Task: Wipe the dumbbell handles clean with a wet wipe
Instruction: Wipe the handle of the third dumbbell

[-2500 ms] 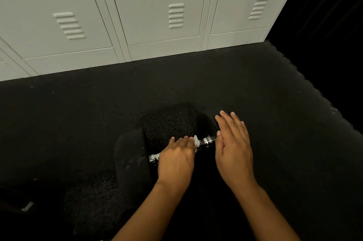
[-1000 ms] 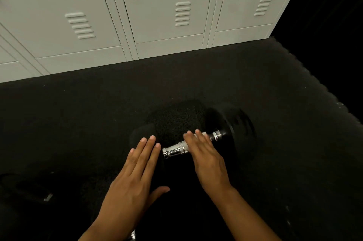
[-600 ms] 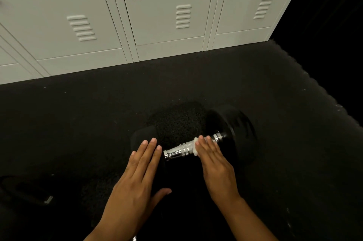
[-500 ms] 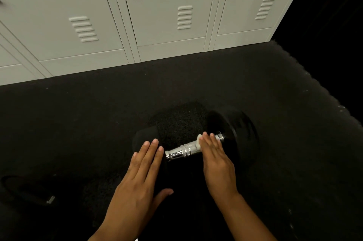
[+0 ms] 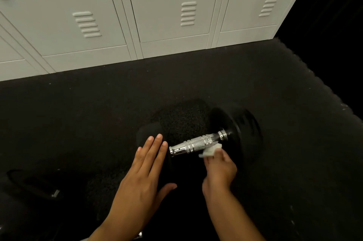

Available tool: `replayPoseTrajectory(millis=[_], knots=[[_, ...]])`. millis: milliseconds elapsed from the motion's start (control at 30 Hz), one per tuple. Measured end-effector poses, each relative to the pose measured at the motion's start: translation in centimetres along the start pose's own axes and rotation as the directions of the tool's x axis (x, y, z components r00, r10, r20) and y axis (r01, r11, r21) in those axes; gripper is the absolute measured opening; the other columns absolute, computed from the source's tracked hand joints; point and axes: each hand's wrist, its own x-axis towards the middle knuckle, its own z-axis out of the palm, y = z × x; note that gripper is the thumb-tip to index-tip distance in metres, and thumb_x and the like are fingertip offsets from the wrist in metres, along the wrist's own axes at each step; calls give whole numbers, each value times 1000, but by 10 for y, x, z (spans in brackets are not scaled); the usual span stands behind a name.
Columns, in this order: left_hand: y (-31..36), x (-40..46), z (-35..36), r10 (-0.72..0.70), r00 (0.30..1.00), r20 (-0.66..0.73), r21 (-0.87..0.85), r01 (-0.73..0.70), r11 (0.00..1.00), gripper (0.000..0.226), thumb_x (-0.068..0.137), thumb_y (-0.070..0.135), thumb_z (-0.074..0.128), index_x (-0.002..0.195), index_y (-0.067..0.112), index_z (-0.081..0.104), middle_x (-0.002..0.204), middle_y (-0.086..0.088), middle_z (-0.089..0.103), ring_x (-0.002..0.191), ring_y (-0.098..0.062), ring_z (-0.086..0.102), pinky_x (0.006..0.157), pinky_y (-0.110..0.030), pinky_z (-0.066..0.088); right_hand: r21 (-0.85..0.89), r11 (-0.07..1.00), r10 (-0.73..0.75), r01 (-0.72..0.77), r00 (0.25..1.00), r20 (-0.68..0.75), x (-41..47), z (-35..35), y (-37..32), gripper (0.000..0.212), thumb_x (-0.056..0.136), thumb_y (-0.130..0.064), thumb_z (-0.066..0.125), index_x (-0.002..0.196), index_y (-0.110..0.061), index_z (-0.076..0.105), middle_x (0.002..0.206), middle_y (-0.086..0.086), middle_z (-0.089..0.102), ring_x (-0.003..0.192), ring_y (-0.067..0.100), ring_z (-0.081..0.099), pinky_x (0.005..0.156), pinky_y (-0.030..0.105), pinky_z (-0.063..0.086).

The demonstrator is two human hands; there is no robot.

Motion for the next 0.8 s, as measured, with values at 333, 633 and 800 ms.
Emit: replayPoseTrajectory(millis=[333, 633, 800], knots=[[2, 0, -3, -24, 1000, 15, 2, 24, 1000, 83, 79, 55, 42, 146, 12, 19, 154, -5, 19, 143, -19, 12, 115, -32, 5, 503, 815, 306, -288, 951, 49, 3, 17, -25, 15, 96, -7, 45, 104, -1, 56, 86, 9, 58, 73, 16, 58, 94, 32, 45], [2, 0, -2, -32, 999, 13, -12, 32, 999, 84, 78, 54, 42, 146, 11, 20, 154, -5, 19, 143, -20, 13, 115, -32, 7, -203, 818, -533, 538, 842, 84, -29, 27, 16, 29, 97, -14, 43, 120, -17, 60, 130, 0, 53, 123, 4, 38, 101, 17, 35], [2, -1, -1, -35, 999, 29, -28, 36, 999, 83, 79, 55, 41, 146, 13, 19, 155, -4, 17, 143, -18, 8, 115, -28, 2, -334, 14, -634, 943, 266, 726, 2, 2, 43, 34, 93, -12, 44, 126, -10, 52, 135, 7, 50, 136, 22, 26, 112, 42, 24]])
